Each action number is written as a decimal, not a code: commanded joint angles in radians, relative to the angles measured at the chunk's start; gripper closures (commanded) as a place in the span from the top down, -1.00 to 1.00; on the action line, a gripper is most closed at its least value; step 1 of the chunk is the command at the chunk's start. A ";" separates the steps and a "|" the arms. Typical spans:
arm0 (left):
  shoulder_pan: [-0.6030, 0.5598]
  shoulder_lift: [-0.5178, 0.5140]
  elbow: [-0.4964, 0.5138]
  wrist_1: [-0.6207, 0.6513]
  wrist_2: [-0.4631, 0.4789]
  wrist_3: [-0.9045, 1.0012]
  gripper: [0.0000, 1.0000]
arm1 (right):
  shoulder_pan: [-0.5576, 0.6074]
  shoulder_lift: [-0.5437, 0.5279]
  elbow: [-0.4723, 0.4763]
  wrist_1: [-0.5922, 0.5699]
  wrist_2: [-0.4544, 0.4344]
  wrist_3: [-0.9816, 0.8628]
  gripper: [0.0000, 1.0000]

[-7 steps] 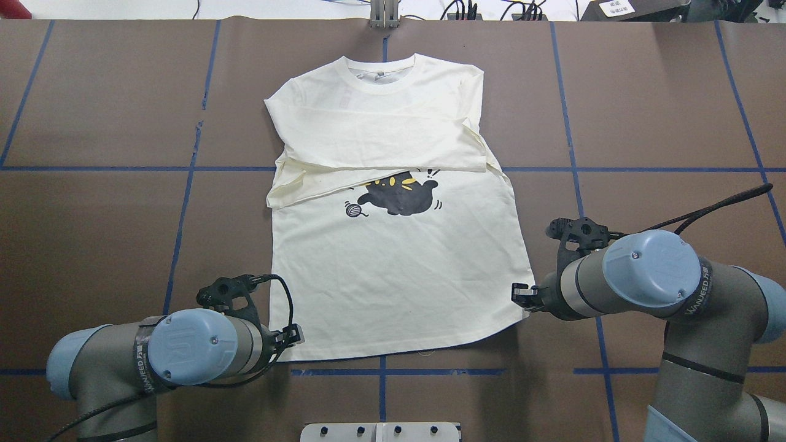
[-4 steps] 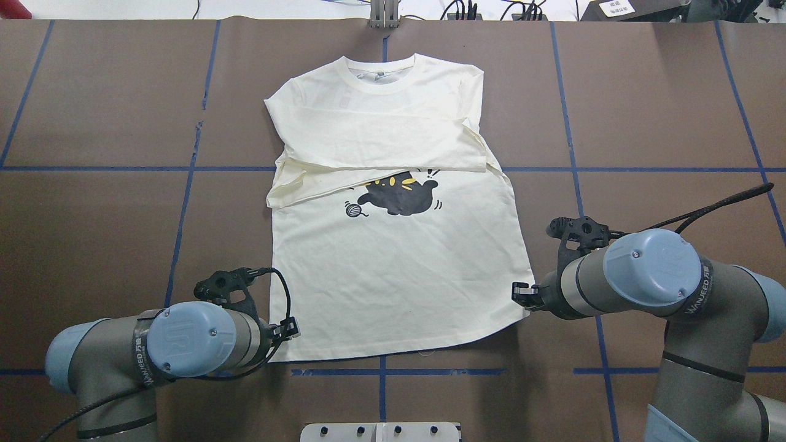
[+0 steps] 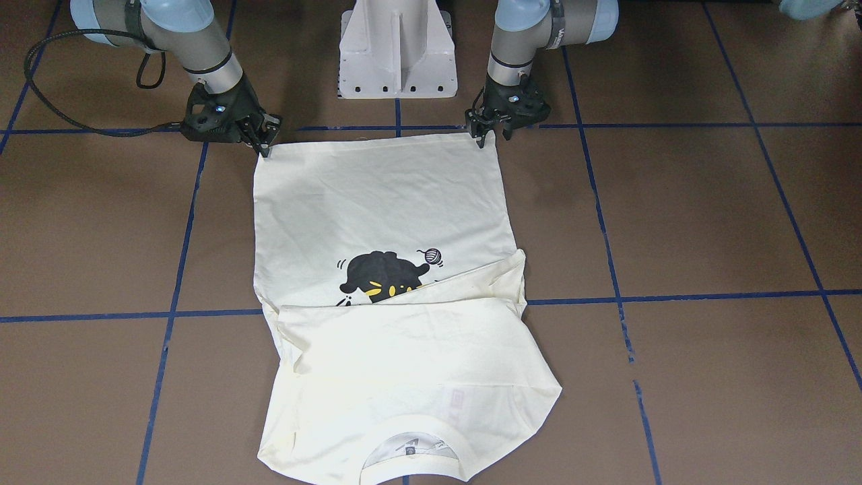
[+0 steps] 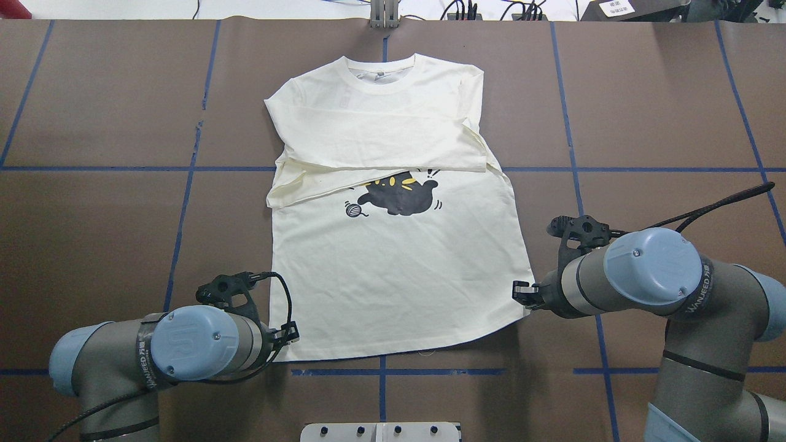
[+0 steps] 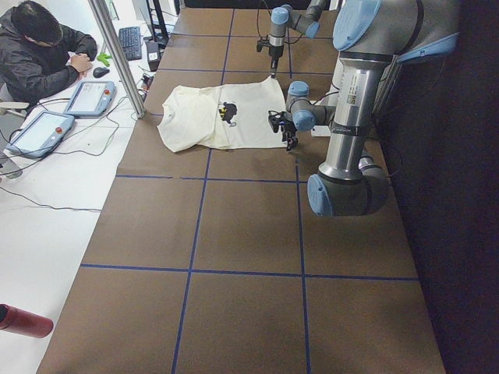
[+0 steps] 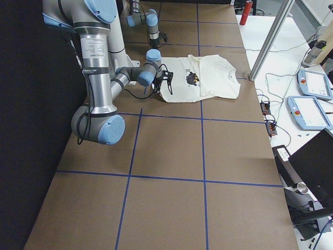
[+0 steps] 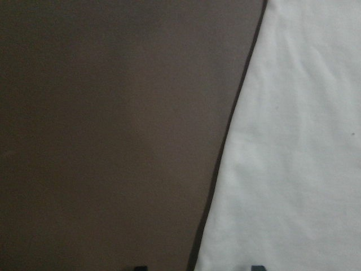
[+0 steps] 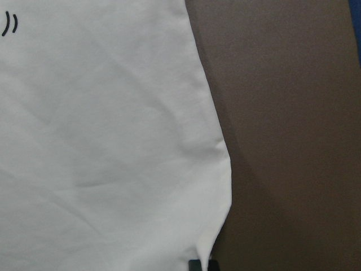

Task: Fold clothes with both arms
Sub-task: 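Close both grippers on the two hem corners nearest the robot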

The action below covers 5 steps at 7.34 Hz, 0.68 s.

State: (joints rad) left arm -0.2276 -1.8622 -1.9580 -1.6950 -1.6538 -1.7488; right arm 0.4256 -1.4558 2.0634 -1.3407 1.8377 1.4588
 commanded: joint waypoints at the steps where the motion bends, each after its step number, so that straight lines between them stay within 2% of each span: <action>1: 0.002 -0.005 -0.001 0.000 -0.001 -0.005 0.06 | 0.004 0.000 0.000 0.000 0.000 0.000 -1.00; 3: 0.002 -0.005 0.001 0.000 -0.001 -0.003 -0.22 | 0.007 0.000 0.000 -0.002 0.002 0.000 -1.00; 5: 0.004 -0.006 -0.001 0.000 -0.003 -0.003 -0.39 | 0.007 0.000 0.000 0.000 0.002 0.000 -1.00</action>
State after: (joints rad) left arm -0.2250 -1.8678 -1.9576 -1.6951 -1.6561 -1.7518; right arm 0.4321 -1.4557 2.0632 -1.3411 1.8392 1.4588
